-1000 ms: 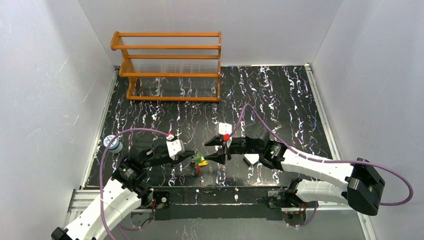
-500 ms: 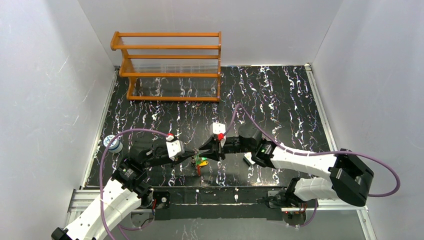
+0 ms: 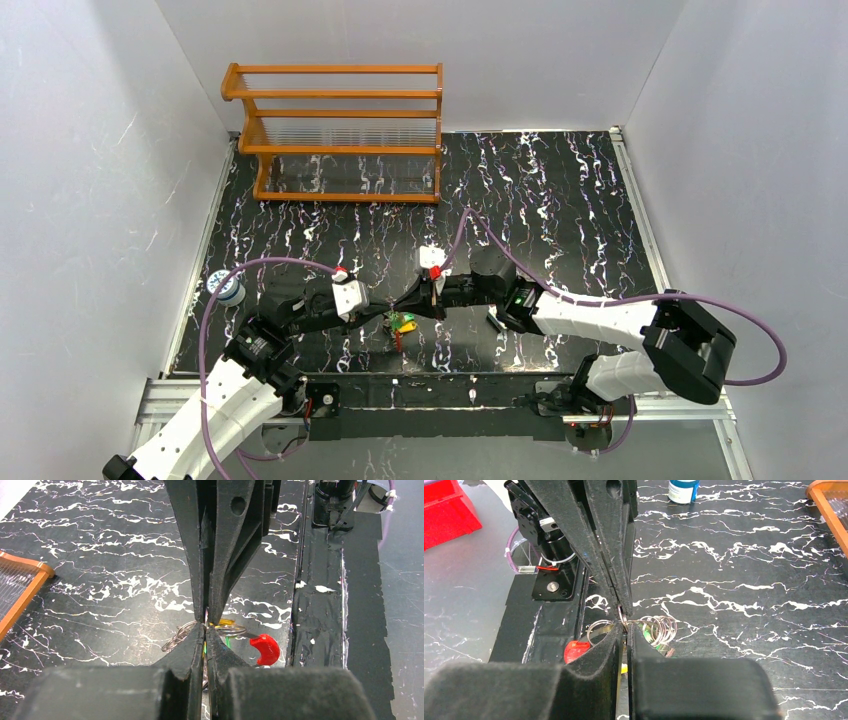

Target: Put the keys on the keyring

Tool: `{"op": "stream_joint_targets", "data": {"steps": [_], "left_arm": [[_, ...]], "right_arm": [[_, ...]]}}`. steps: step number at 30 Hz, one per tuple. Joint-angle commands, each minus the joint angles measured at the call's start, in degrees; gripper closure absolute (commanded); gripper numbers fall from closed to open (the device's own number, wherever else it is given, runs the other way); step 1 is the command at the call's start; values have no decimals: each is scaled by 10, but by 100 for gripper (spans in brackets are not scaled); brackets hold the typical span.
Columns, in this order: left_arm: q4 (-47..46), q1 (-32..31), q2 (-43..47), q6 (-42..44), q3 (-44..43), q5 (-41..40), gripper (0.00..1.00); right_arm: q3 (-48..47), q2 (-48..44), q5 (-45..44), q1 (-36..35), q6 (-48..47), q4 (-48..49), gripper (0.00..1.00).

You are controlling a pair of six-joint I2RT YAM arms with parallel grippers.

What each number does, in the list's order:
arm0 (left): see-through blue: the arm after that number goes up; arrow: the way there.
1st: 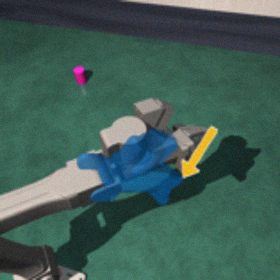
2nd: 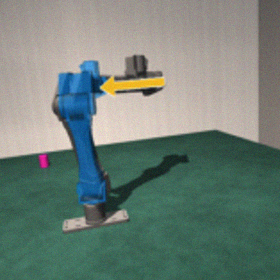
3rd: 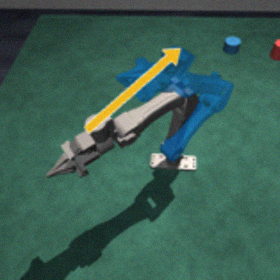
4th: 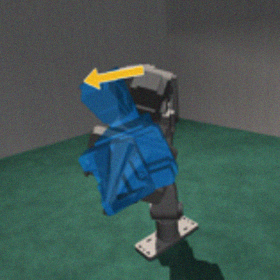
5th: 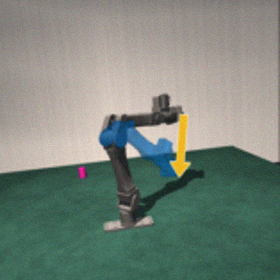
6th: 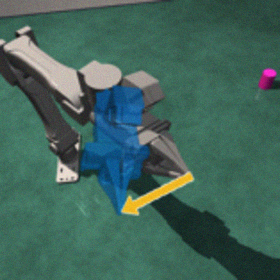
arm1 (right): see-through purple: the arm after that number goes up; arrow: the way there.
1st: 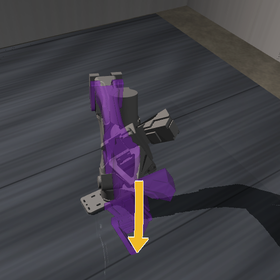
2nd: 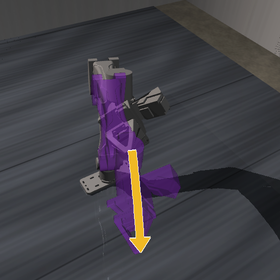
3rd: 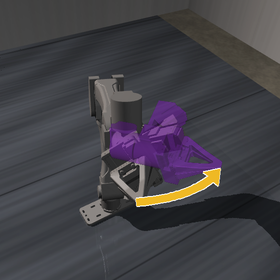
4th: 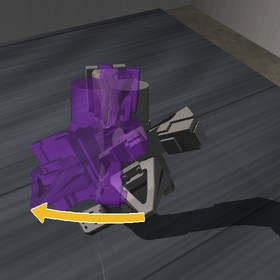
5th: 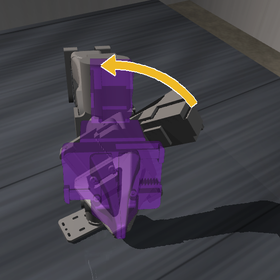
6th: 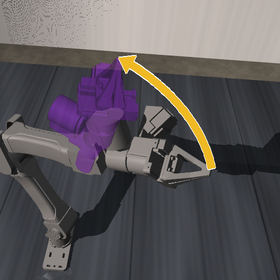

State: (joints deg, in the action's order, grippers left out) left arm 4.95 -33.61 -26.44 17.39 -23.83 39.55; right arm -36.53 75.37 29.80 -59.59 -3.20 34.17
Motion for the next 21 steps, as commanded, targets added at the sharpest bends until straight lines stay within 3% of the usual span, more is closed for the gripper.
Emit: {"op": "stream_joint_targets", "data": {"steps": [1,4,8,10,14,21], "left_arm": [[-21,-2,2,0,-1,18,100],[-21,-3,2,0,-1,18,100],[-21,-2,1,-1,-2,16,100],[-21,-2,0,-2,-2,15,92],[-16,-2,-1,-4,-6,4,75],[-14,-2,2,-4,-4,-3,67]], "right_arm": [[-16,3,1,1,3,41,90],[-18,0,-1,1,3,37,99],[-19,-12,-11,1,-5,20,99],[-27,-19,-19,1,-16,-8,99],[-76,-17,-46,1,-54,-147,99],[-205,46,-54,0,-127,-405,99]]}}
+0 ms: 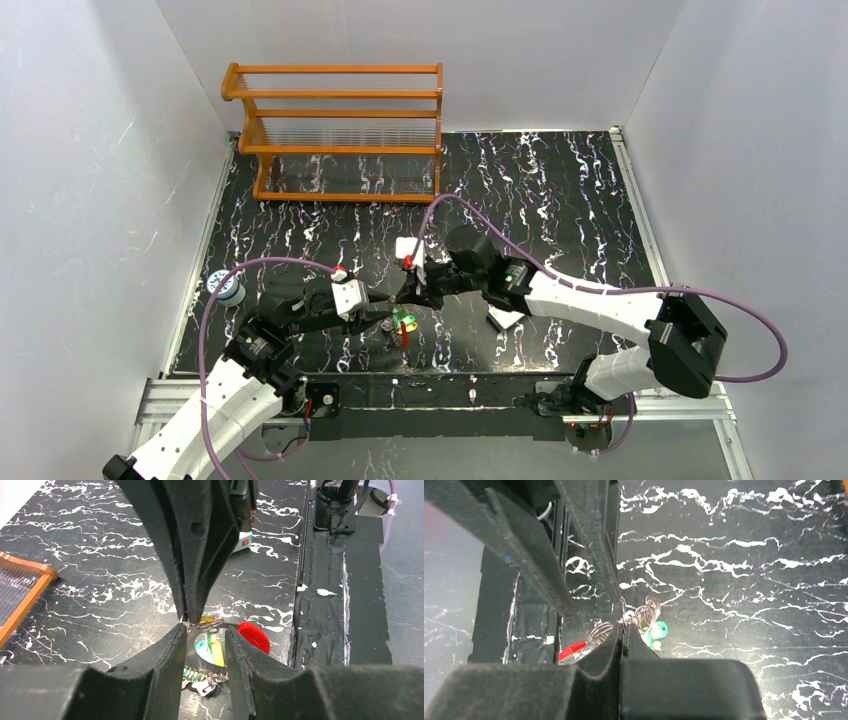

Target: Put the keys on the keyring

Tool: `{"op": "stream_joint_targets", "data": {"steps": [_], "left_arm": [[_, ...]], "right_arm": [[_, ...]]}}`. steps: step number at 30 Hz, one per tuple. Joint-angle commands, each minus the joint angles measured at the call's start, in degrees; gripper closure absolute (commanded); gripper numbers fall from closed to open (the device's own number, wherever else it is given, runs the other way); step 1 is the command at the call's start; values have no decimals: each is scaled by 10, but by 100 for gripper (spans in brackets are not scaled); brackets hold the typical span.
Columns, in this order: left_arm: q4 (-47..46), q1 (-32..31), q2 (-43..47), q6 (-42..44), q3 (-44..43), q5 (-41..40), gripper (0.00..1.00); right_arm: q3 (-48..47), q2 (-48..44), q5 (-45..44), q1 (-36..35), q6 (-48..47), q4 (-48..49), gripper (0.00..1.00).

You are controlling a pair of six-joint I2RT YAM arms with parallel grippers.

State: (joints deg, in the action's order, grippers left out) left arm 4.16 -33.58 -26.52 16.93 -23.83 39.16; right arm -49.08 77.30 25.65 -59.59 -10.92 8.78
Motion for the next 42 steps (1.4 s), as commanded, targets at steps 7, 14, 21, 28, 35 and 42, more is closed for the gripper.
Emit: {"op": "stream_joint_targets", "data": {"steps": [7,14,21,28,35,42], "left_arm": [[-5,-3,-2,1,-4,0,66],[7,-3,-17,6,-8,-5,69],[9,-3,-32,6,-10,0,73],[10,-4,-54,7,-13,15,78],[11,-6,-66,12,-12,21,85],[15,-8,-74,21,-11,19,93]], "right_arm": [[-179,87,-40,-11,-67,-287,99],[-193,82,-24,-21,-61,-278,99],[-202,77,-6,-26,-56,-276,99],[-204,72,6,-29,-52,-267,99],[-207,72,12,-30,-47,-265,99],[-210,69,18,-31,-39,-260,99]]}}
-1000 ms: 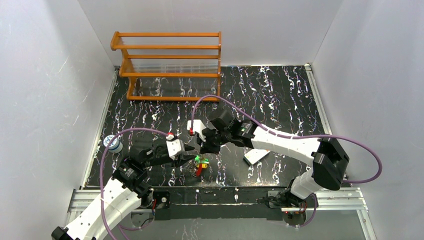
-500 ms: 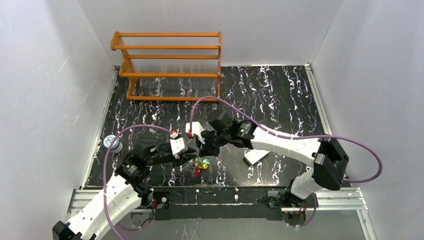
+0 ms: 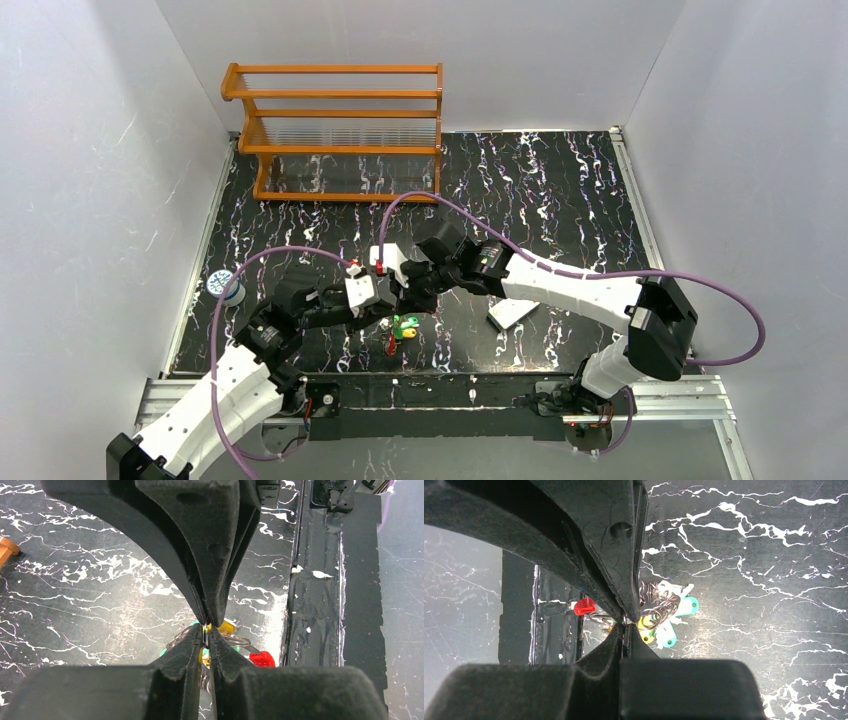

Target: Put the keys on the keyring

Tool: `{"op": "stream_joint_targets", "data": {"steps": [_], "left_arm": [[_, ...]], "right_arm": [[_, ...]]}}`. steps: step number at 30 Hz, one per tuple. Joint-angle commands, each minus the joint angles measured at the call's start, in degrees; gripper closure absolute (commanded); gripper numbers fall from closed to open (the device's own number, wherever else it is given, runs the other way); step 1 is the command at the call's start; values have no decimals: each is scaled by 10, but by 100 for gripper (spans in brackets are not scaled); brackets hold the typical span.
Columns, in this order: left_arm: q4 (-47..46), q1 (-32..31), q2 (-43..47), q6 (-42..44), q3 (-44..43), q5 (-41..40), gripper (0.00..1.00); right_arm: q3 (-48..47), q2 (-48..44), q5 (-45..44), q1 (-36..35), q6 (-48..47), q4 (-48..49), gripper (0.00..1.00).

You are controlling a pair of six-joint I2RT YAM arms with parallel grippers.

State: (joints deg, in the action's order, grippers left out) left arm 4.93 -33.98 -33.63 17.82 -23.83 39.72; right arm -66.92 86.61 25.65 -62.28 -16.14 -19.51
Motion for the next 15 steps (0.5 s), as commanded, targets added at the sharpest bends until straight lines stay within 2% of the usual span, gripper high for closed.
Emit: {"op": "stream_joint_targets", "data": {"steps": [1,4,10,15], "left_arm": [[9,-4,-6,12,-12,13,94],[20,-4,-10,13,-19,7,100],[30,-4,6,18,-23,1,100],[26,-4,42,29,-18,-2,100]], "right_arm": [[-31,-25,20,-4,14,24,99],[-29,-25,20,-4,16,26,99],[-14,-38,-5,-4,21,46,97],[65,-109,-34,-4,43,163,64]]}}
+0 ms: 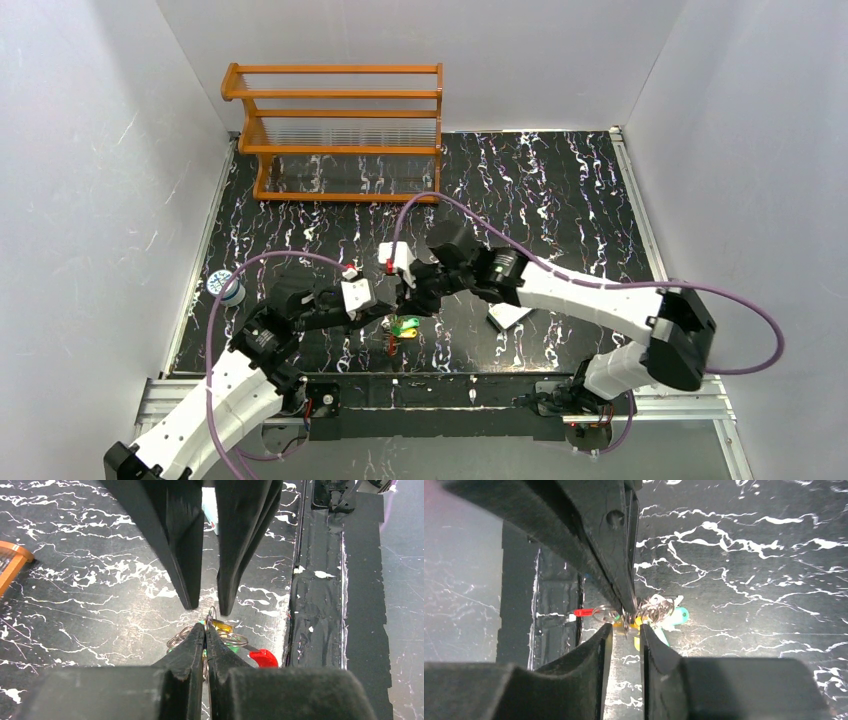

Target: Put the keys on the keyring

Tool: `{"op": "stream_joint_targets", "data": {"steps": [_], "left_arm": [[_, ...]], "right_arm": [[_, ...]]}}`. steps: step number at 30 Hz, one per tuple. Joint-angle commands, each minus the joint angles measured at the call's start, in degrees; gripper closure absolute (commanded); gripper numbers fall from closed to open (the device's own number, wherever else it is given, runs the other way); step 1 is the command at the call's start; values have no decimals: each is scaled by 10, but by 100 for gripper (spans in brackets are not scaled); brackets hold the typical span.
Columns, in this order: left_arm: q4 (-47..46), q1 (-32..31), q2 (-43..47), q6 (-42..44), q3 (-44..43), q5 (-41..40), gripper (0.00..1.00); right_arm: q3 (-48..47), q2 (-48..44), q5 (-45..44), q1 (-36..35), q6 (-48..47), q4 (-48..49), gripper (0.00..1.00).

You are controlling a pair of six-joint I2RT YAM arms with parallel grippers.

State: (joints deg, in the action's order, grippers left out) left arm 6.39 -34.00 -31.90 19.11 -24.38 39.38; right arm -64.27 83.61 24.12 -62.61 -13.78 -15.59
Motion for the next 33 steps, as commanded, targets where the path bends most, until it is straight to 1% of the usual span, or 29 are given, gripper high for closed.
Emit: {"op": "stream_joint_targets", "data": {"steps": [1,3,7,9,13,18,26,31,33], "left_arm": [[10,-4,31,16,-12,1,100],[8,-4,45,16,-10,1,100],[-5,-4,70,13,-4,7,100],[-13,-4,83,10,0,12,100],[-31,-4,110,4,8,16,100],[-39,-4,131,1,15,9,100],[-38,-4,124,1,12,15,100],[-38,-4,123,2,12,14,100],[-37,-4,123,2,12,14,100]], "right_arm": [[56,-94,-26,-1,24,146,60],[86,-124,-37,-1,28,196,57],[129,-161,-34,-1,43,262,50],[135,-160,-17,-1,46,276,49],[127,-140,25,0,51,268,49],[121,-126,35,-1,55,246,52],[122,-116,25,-1,49,225,64],[123,-106,30,-1,47,218,67],[121,-102,28,-1,45,211,70]]}}
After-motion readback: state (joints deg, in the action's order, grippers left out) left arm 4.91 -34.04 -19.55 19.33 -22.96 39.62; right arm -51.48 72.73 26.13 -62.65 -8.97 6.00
